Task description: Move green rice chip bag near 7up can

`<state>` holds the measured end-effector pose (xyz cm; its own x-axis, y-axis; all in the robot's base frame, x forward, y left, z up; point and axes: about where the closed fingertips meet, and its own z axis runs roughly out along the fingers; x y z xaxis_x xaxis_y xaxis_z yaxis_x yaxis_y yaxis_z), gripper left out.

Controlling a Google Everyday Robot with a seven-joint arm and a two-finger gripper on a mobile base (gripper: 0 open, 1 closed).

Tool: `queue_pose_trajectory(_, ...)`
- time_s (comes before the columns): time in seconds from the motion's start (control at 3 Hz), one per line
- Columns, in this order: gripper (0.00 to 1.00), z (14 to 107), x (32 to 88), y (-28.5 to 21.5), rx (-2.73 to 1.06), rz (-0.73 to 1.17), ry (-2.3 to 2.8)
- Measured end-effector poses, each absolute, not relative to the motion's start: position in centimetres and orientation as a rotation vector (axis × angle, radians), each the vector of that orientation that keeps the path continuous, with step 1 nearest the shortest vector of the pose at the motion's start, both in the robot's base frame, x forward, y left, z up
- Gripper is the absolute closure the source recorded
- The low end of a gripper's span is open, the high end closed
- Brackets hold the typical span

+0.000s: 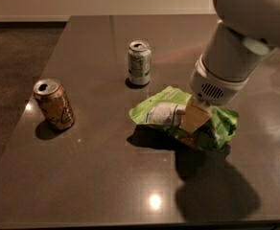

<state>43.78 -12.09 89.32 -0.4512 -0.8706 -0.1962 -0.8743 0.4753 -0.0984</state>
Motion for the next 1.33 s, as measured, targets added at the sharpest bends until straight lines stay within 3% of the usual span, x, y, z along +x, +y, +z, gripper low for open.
queue_pose_trajectory(0.67, 1.0, 89.1, 49.8, -12.5, -1.558, 0.029, 2.426)
queue_pose_trajectory(1.0, 0.86, 88.5, 52.4, -12.7, -1.589, 0.039, 2.413)
queue_pose_trajectory(1.33, 0.64, 87.7, 54.3, -12.7, -1.611, 0.054, 2.413)
